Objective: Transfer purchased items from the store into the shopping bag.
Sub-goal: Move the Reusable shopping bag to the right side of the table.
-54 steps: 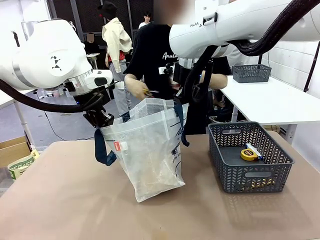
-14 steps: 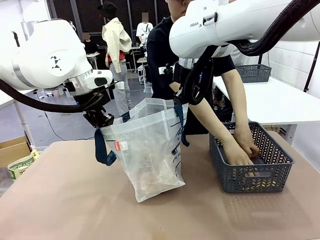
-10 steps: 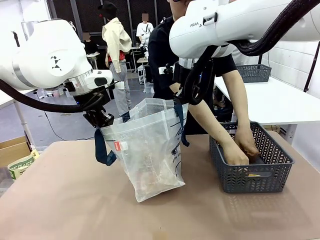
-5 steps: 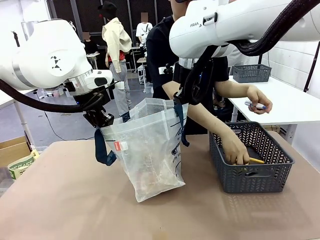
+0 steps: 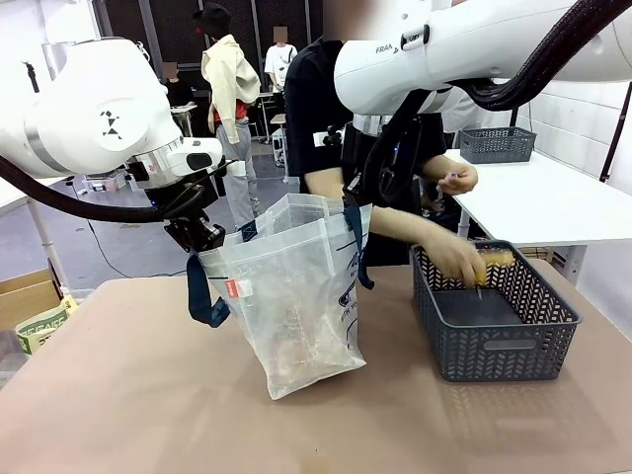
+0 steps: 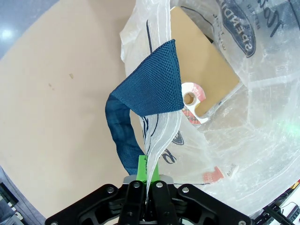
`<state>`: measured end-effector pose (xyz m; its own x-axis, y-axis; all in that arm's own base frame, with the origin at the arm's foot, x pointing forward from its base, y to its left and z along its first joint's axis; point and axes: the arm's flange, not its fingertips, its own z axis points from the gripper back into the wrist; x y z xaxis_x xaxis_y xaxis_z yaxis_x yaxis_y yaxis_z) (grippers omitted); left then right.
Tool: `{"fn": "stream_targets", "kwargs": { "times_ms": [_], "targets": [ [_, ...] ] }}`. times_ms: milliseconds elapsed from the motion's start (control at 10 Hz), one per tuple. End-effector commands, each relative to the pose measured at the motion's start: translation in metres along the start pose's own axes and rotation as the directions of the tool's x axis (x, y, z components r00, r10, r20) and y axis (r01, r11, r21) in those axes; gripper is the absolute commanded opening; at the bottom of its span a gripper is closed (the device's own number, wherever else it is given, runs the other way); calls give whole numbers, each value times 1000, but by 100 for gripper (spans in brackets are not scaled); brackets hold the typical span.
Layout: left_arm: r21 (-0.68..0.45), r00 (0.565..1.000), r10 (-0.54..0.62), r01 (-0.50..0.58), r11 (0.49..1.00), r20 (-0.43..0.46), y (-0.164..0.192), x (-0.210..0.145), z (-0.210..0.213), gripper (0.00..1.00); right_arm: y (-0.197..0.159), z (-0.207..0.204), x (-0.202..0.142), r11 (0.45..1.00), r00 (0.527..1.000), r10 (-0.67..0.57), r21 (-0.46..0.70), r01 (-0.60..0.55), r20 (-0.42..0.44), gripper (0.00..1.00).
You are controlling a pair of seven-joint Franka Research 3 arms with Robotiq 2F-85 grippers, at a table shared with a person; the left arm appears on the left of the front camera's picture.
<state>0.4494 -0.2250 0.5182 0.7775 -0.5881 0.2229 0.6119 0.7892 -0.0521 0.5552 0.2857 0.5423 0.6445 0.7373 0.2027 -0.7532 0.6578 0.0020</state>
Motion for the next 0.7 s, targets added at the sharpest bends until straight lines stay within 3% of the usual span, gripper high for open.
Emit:
{"fn": "stream_targets", "kwargs": {
  "times_ms": [0,600],
  "targets": [
    [-1,1000,-1,1,1000,-1,1,-1,0,0,-1,1,-1,1000,1000,-14,-1,14,0,0],
    [-1,1000,-1,1,1000,-1,1,-1,0,0,-1,1,-1,1000,1000,-14,-1,14,0,0]
  ]
}}
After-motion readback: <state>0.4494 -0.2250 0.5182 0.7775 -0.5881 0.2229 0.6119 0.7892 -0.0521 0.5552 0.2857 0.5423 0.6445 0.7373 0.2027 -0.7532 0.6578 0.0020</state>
